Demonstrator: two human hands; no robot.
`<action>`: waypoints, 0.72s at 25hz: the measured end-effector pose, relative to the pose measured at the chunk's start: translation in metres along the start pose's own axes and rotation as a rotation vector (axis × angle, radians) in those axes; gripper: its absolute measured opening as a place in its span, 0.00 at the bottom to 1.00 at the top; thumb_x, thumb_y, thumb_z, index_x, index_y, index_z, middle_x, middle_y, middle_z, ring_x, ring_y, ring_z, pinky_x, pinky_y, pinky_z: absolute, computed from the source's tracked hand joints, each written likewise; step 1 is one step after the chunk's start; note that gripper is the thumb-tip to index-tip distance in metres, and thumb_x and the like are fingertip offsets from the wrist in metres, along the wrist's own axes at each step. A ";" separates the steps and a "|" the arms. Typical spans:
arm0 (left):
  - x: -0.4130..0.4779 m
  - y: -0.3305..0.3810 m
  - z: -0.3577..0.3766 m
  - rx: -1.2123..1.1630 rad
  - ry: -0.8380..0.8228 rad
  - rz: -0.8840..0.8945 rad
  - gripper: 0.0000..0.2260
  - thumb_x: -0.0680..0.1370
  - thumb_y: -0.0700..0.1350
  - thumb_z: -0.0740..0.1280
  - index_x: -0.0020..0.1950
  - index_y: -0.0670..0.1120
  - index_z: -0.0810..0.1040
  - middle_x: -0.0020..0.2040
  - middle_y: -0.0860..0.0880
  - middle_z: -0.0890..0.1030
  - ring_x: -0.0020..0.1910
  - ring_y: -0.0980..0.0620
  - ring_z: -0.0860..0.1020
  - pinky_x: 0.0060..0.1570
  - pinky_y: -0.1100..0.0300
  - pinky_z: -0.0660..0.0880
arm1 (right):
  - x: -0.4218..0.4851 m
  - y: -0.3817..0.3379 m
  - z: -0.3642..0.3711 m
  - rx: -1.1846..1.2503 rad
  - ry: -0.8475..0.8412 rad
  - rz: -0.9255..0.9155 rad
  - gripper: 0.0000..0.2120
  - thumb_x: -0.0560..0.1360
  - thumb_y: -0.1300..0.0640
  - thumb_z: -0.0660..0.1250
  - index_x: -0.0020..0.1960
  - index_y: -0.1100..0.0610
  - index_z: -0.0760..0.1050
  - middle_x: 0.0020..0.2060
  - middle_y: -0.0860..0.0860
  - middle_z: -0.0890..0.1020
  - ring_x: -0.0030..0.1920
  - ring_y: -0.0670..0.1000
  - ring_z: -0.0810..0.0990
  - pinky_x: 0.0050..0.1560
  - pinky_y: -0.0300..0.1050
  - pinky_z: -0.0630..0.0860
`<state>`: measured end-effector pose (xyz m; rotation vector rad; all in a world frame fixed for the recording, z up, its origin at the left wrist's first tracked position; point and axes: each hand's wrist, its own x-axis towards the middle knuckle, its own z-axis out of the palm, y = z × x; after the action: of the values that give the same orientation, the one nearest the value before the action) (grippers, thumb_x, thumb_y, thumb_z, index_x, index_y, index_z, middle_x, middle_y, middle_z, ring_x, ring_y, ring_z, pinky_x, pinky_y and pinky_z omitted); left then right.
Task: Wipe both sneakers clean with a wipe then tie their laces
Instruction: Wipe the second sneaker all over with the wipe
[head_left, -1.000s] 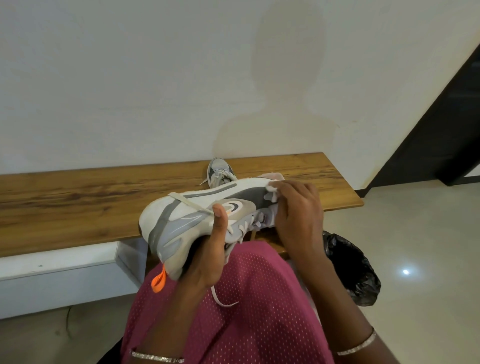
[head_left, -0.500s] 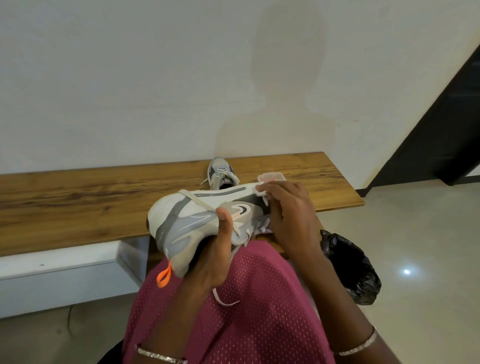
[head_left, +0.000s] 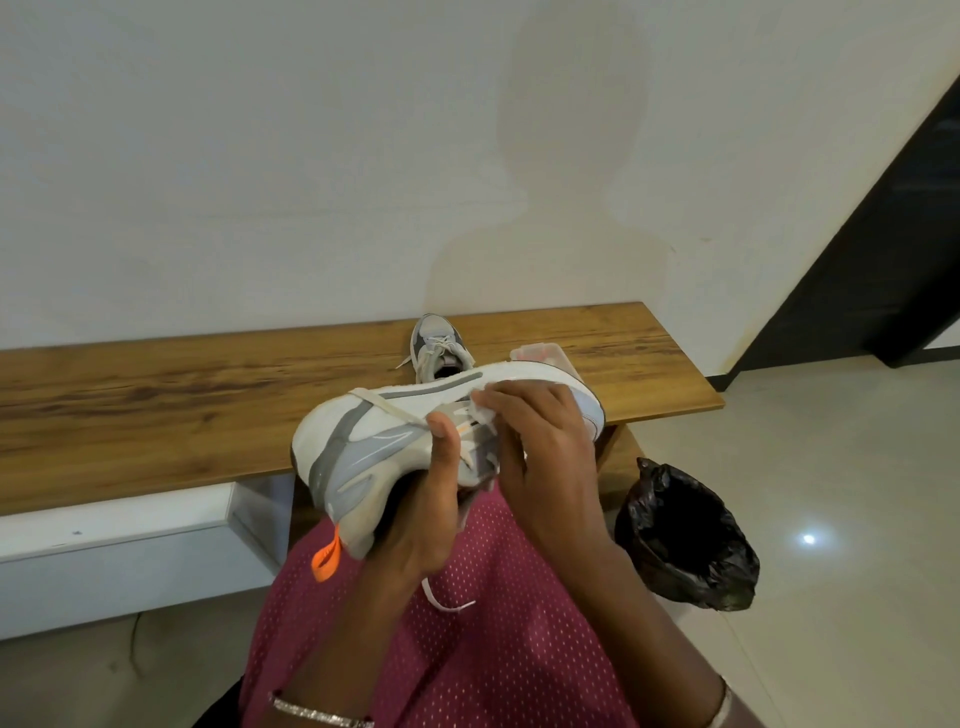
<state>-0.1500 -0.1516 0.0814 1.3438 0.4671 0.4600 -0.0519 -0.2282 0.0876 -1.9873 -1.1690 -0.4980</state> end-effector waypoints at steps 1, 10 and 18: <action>0.000 0.000 -0.002 -0.004 0.009 -0.008 0.43 0.65 0.82 0.52 0.62 0.53 0.81 0.57 0.41 0.85 0.59 0.46 0.81 0.58 0.57 0.76 | 0.000 0.003 0.000 -0.011 -0.002 -0.033 0.13 0.77 0.61 0.63 0.58 0.59 0.82 0.54 0.53 0.83 0.57 0.52 0.77 0.58 0.33 0.68; 0.000 0.005 -0.006 -0.007 0.014 -0.026 0.38 0.56 0.87 0.53 0.49 0.64 0.84 0.51 0.45 0.80 0.50 0.49 0.76 0.47 0.58 0.72 | 0.001 0.029 -0.006 -0.107 0.120 0.155 0.13 0.74 0.70 0.70 0.56 0.61 0.82 0.52 0.54 0.84 0.53 0.56 0.79 0.48 0.46 0.77; -0.001 0.003 -0.008 -0.031 0.026 -0.013 0.37 0.60 0.86 0.53 0.43 0.59 0.85 0.50 0.41 0.78 0.50 0.43 0.74 0.52 0.48 0.69 | -0.005 0.007 -0.001 -0.105 0.085 -0.034 0.11 0.74 0.65 0.67 0.55 0.63 0.83 0.51 0.57 0.85 0.52 0.57 0.81 0.48 0.47 0.79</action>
<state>-0.1555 -0.1451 0.0835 1.3052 0.4876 0.4730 -0.0480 -0.2335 0.0822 -2.0174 -1.1463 -0.6672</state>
